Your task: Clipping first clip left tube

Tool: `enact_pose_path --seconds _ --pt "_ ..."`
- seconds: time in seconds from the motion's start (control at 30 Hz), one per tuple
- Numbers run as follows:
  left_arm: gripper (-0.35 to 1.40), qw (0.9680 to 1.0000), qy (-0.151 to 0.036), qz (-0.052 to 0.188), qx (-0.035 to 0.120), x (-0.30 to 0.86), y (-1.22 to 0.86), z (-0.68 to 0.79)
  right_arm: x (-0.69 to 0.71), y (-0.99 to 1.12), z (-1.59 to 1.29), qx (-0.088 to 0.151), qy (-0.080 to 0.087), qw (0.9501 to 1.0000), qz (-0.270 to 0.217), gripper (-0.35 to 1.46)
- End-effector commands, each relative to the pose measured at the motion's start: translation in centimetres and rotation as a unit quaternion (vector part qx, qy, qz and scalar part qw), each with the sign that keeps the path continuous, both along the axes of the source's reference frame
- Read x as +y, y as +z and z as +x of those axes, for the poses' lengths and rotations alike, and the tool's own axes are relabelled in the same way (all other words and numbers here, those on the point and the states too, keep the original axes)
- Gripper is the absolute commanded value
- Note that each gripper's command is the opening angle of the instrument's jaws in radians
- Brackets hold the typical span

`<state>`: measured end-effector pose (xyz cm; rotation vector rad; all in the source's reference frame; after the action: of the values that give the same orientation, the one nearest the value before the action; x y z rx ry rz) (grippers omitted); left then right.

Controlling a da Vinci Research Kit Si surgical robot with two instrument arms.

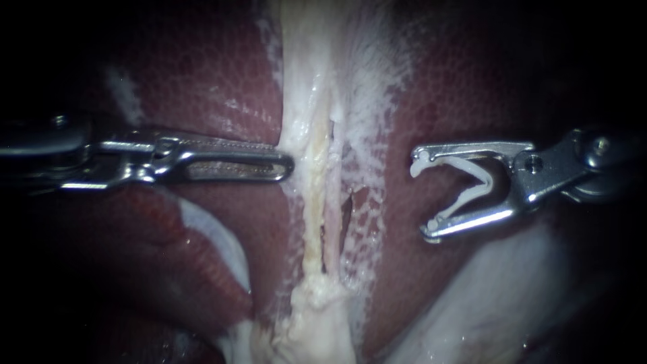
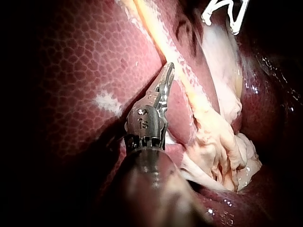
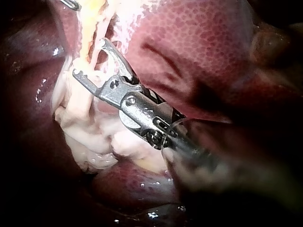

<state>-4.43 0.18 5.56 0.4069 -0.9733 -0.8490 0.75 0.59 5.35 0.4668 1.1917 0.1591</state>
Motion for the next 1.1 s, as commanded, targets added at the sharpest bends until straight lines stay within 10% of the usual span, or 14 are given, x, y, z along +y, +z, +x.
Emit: enact_pose_path --seconds 0.03,1.1 --pt "-0.35 1.0 0.0 0.0 0.0 0.0 0.0 0.0 0.0 0.0 0.0 0.0 0.0 1.0 0.0 0.56" --pt "-0.35 1.0 -0.004 0.0 0.002 0.06 -0.65 0.43 -0.32 0.26 0.33 0.008 -0.016 0.9998 -0.004 0.56"
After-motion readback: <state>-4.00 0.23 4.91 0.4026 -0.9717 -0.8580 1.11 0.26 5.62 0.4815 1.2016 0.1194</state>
